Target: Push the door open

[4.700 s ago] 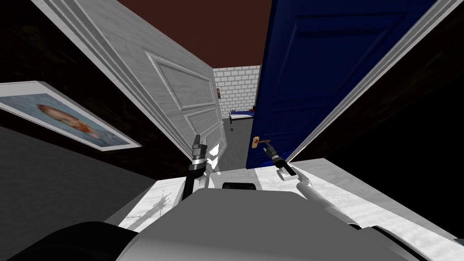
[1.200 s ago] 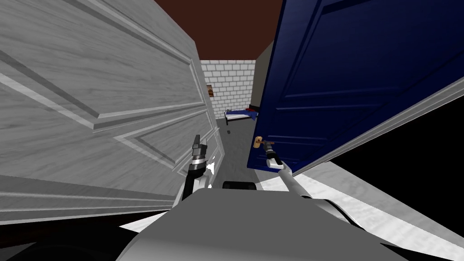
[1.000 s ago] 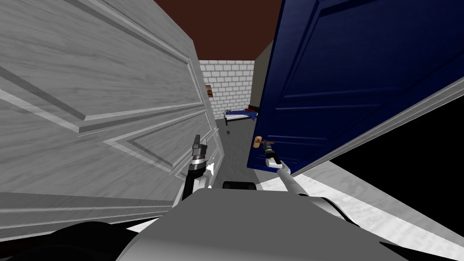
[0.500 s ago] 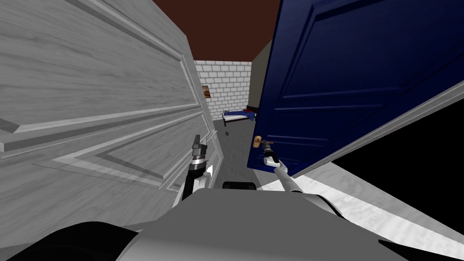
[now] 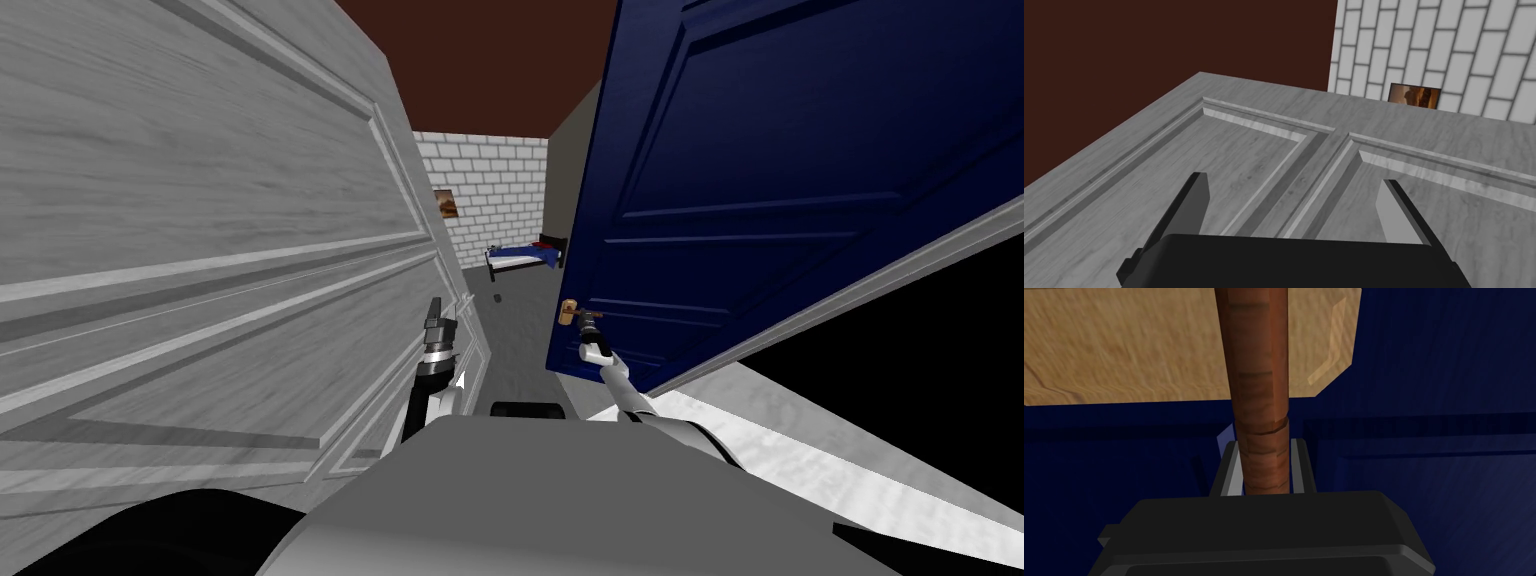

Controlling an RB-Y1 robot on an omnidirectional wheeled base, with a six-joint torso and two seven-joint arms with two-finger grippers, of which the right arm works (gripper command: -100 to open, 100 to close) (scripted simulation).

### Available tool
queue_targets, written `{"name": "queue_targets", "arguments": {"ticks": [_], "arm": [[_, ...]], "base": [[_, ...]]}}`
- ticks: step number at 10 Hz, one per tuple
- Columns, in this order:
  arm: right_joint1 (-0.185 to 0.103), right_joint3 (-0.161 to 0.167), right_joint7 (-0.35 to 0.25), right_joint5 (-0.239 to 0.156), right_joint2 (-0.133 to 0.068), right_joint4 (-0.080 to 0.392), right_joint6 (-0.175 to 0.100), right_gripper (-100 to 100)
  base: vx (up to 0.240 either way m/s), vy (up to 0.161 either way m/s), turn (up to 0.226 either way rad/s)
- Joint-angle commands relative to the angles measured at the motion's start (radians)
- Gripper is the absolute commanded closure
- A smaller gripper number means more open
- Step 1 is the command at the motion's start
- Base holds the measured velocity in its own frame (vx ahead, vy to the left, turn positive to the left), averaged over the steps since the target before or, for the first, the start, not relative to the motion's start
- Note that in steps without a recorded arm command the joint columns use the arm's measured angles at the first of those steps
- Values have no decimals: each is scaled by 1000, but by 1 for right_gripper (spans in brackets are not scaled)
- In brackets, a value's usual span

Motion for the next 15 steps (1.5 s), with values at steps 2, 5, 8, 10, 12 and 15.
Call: {"name": "queue_targets", "arguments": {"ticks": [2, 5, 8, 10, 12, 15], "arm": [[-14, -29, 43, 3, 29, 4, -5, 100], [-30, -61, 92, 6, 65, 8, -11, 100], [-48, -95, 144, 9, 109, 13, -17, 100], [-58, -116, 175, 11, 140, 16, -21, 100], [-70, -140, 211, 14, 185, 20, -25, 100], [-64, -169, 235, -1, 151, 8, -24, 100]], "base": [[157, -1, -153], [184, 40, -130], [208, 12, -150], [178, 22, -131], [189, 17, -155], [130, 1, -38]]}}
